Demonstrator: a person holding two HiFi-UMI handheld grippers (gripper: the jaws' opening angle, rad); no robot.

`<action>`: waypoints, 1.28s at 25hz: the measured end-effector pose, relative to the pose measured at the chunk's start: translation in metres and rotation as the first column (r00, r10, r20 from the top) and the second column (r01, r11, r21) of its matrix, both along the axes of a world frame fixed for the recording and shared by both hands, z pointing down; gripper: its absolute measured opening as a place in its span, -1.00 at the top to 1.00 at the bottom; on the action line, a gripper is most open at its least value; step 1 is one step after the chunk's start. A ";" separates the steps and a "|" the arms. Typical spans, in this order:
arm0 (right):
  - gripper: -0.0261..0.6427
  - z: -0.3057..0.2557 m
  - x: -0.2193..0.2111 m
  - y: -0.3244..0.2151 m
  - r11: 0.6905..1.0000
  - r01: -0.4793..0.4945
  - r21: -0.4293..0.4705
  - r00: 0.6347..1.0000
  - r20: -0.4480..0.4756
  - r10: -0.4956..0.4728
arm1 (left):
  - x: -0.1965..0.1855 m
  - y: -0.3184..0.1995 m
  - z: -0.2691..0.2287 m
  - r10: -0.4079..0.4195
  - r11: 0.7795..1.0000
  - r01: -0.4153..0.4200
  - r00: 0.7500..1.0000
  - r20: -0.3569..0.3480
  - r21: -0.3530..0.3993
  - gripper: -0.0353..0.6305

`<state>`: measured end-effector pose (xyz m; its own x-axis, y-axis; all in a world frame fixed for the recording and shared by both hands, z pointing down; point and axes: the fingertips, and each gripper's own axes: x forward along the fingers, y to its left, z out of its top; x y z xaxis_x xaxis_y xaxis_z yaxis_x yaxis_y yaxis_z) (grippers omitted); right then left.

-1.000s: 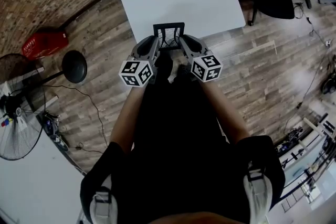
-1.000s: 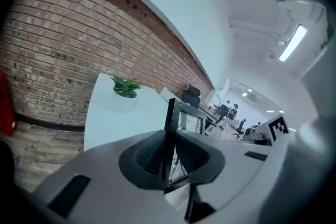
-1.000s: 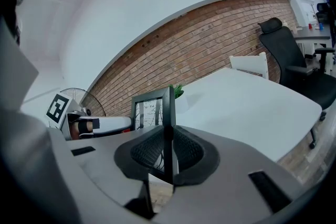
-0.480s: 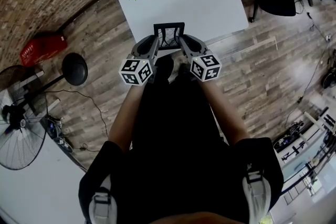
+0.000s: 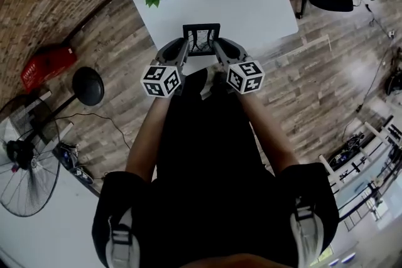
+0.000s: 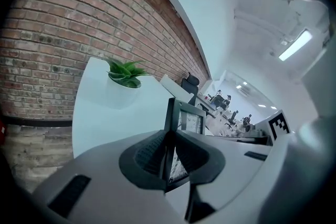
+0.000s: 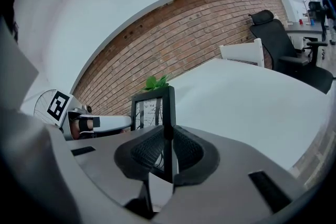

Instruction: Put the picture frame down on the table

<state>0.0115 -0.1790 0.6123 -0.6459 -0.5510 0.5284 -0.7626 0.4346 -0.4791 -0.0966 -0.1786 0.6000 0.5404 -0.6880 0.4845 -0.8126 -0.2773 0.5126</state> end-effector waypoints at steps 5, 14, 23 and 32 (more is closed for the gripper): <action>0.77 0.011 0.002 -0.010 0.999 -0.026 -0.026 1.000 -0.006 0.026 | 0.002 -0.012 0.012 0.034 0.999 -0.034 0.999 0.001 -0.022 0.68; 0.77 0.026 0.001 -0.022 0.998 -0.047 -0.049 0.999 -0.024 0.046 | 0.001 -0.024 0.031 0.076 0.995 -0.075 0.997 0.006 -0.060 0.68; 0.77 0.039 0.000 -0.033 0.996 -0.060 -0.060 0.997 -0.046 0.057 | 0.001 -0.033 0.044 0.097 0.992 -0.096 0.995 0.009 -0.084 0.69; 0.78 0.052 0.001 -0.035 0.994 -0.073 -0.085 0.996 -0.049 0.068 | 0.001 -0.037 0.060 0.096 0.988 -0.095 0.995 0.008 -0.118 0.69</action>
